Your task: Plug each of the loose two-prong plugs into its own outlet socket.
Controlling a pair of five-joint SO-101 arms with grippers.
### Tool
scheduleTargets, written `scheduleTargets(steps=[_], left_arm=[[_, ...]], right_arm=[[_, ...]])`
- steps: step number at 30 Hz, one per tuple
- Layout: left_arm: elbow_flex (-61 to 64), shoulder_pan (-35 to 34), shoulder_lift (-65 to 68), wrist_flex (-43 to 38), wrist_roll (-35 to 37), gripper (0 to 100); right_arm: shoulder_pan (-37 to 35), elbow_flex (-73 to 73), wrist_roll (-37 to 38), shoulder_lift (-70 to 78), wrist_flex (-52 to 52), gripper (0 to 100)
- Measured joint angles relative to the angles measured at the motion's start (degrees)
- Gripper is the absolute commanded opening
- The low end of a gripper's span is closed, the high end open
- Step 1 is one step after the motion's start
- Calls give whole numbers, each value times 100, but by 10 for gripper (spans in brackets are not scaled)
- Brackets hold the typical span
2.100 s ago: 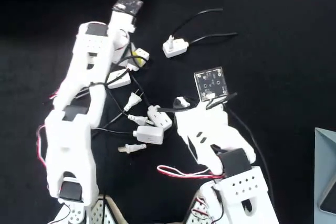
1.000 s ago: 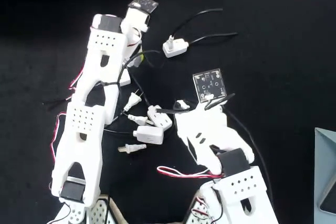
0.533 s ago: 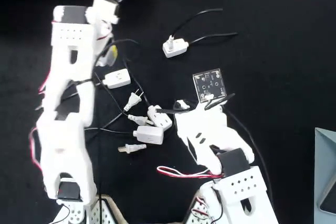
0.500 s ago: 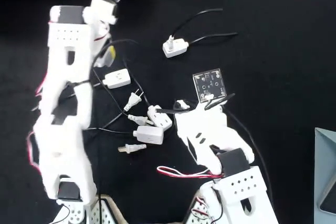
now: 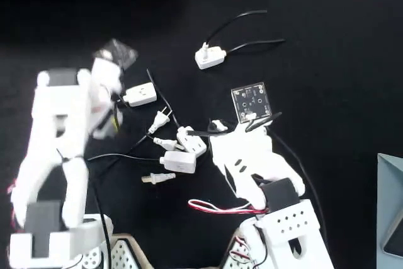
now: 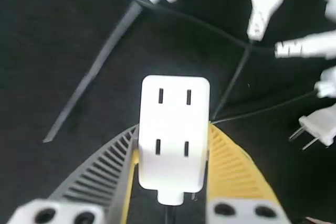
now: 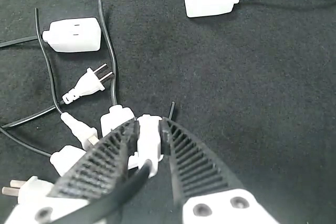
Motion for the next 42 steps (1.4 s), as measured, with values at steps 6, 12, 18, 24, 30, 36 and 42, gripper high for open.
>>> scheduleTargets(steps=[6,12,18,24,30,36,42], left_arm=[[2119,0,-545,-1952,-316,34],[2558,-185,-440,-3191,-413,227],[2567,-360,-369,-3393,-202,309],[2558,-404,-396,-3349,-141,312],[2312,-870,-1415,-2356,-132,311],[2303,-1758,-3182,-1635,-97,311],[3174,-2549,-4853,-1468,387,307]], right_arm=[[0,0,0,0,0,11],[0,0,0,0,0,11],[0,0,0,0,0,11],[0,0,0,0,0,11],[-9,0,0,0,-79,11],[-941,-316,0,255,-105,11],[-1793,-1327,0,1626,-431,11]])
